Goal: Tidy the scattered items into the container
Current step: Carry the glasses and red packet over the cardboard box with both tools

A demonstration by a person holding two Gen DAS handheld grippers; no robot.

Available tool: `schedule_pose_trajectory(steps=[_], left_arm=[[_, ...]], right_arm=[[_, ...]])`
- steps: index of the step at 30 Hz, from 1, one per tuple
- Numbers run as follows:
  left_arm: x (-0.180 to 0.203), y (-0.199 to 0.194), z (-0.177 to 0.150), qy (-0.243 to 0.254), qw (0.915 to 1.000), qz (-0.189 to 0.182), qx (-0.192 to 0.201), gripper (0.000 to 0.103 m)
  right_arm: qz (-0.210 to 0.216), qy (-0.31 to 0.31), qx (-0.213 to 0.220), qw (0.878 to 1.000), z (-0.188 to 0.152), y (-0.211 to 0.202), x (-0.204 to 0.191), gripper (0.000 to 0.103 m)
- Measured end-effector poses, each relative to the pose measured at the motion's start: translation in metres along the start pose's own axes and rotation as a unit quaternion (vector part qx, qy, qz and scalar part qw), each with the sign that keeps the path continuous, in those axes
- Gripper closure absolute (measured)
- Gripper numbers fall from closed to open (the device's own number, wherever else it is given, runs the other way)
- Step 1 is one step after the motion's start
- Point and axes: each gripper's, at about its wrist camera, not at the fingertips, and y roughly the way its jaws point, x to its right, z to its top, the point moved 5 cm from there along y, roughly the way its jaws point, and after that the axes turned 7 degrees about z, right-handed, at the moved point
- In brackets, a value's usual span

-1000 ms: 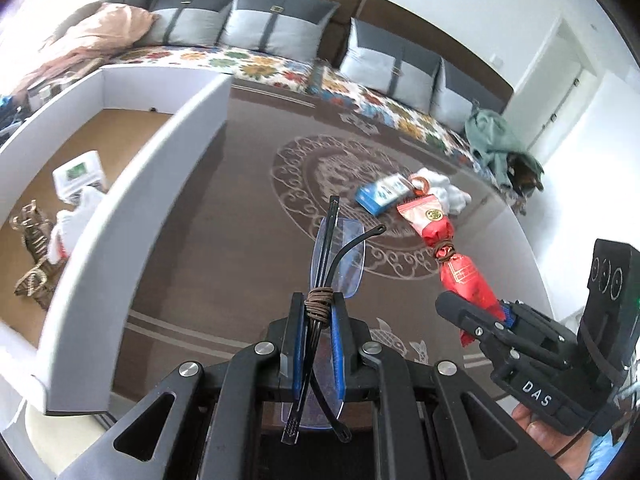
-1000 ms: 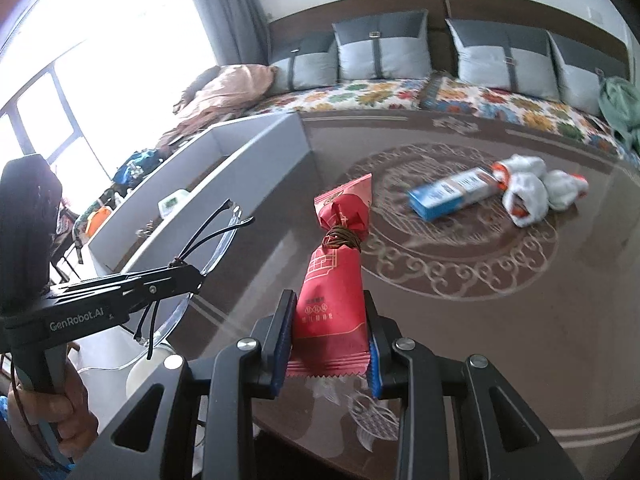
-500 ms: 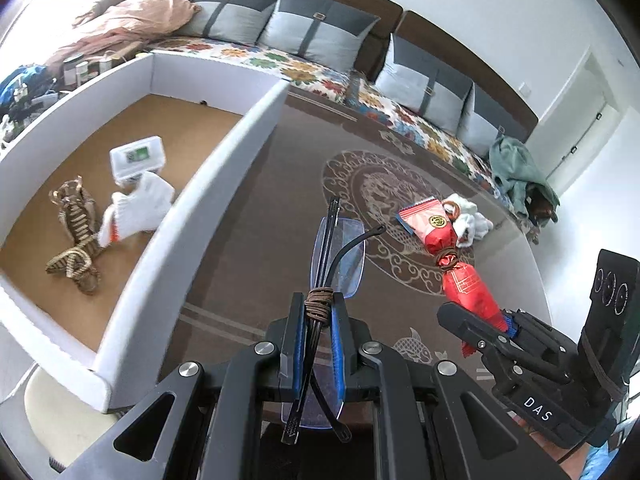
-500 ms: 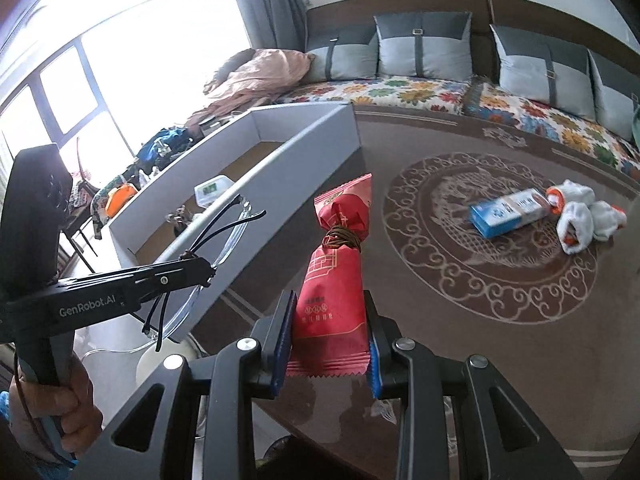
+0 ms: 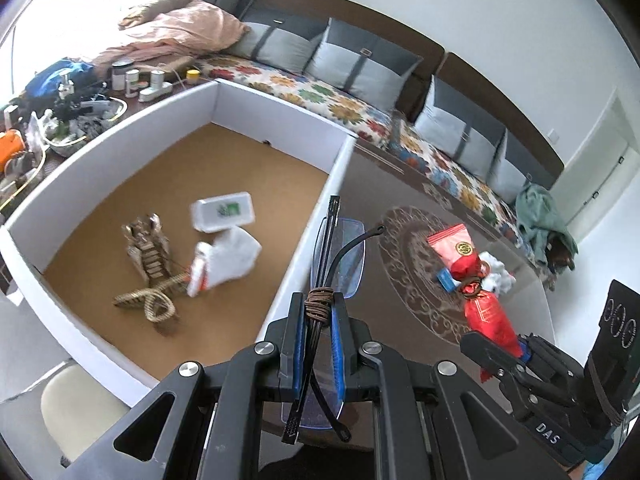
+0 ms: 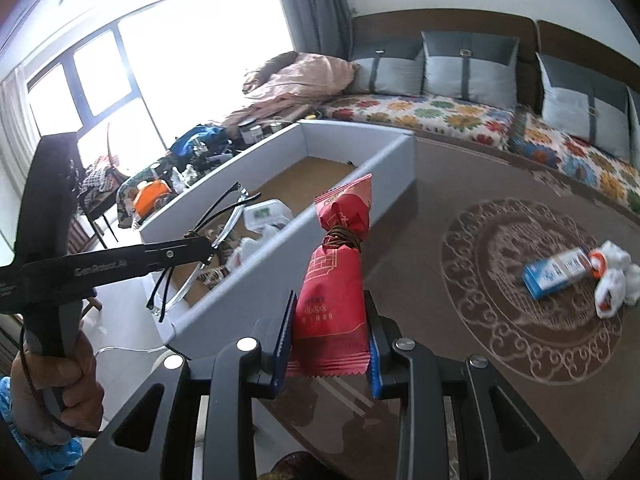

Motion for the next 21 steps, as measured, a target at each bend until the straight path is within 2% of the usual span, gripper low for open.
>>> schedule_pose_trajectory(steps=[9, 15, 21], left_arm=[[-0.019, 0.011, 0.041, -0.017, 0.9998, 0.006, 0.013, 0.092], [-0.040, 0.037, 0.108, -0.042, 0.9986, 0.023, 0.024, 0.092], [-0.074, 0.091, 0.157, -0.059, 0.9965, 0.059, 0.001, 0.092]], right_arm=[[0.028, -0.029, -0.007, 0.999, 0.039, 0.036, -0.029, 0.072], [0.026, -0.058, 0.005, 0.998, 0.111, 0.093, -0.032, 0.072], [0.025, -0.053, -0.002, 0.998, 0.171, 0.165, -0.008, 0.072]])
